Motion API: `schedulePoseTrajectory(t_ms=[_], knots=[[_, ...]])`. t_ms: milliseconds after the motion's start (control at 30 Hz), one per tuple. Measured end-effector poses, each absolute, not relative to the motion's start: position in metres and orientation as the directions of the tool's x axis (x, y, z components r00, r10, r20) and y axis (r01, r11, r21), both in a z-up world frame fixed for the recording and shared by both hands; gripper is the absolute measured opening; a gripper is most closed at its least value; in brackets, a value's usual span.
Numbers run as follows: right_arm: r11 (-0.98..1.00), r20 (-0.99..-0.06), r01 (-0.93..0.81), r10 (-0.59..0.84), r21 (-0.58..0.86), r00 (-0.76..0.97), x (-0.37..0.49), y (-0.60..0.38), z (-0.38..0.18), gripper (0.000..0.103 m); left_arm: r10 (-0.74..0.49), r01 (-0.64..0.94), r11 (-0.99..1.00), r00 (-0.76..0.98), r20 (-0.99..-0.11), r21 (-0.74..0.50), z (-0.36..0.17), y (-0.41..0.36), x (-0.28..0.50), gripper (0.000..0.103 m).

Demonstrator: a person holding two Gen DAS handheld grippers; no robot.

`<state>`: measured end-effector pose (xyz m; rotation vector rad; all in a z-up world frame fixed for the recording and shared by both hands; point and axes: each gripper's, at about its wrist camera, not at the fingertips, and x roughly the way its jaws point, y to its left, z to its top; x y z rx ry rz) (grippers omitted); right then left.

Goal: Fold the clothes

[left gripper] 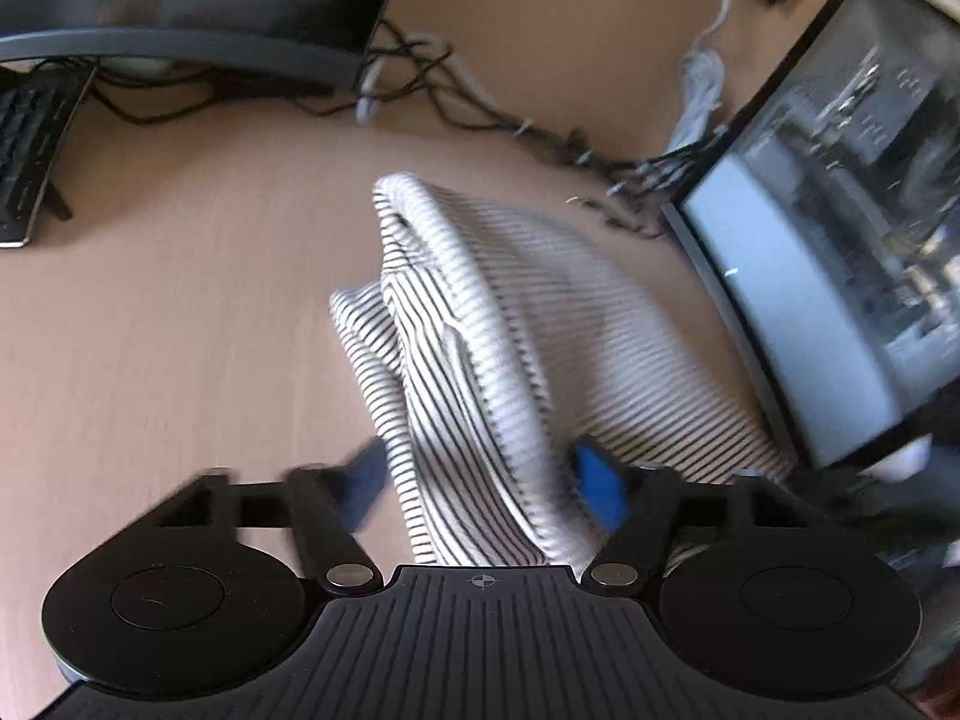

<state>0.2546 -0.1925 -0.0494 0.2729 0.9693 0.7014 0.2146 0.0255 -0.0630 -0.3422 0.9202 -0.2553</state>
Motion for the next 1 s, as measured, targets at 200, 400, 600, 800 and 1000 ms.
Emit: schedulePoseTrajectory(t_ms=[200,400,600,800,1000], knots=[[0.802,-0.685,-0.472,0.576,0.366,0.446,0.26,-0.187,-0.032,0.05,-0.32,0.098,0.938,0.618,-0.718,-0.334,-0.059,0.018,0.208,0.06],[0.838,-0.733,-0.501,0.478,0.216,0.484,0.264,-0.167,-0.044,0.059,-0.298,0.114,0.949,0.633,-0.715,-0.295,-0.056,0.013,0.198,0.06],[0.824,-0.724,-0.497,0.515,0.271,0.459,0.278,-0.169,-0.032,0.068,-0.313,0.116,0.943,0.628,-0.713,-0.311,-0.061,0.017,0.2,0.061],[0.812,-0.681,-0.392,0.579,0.432,0.449,0.337,-0.166,-0.035,0.089,-0.346,0.109,0.927,0.621,-0.703,-0.36,-0.067,0.028,0.198,0.062],[0.7,-0.643,-0.274,0.714,0.659,0.278,0.371,-0.155,-0.07,0.074,-0.399,0.097,0.897,0.599,-0.694,-0.432,-0.073,0.05,0.191,0.065]])
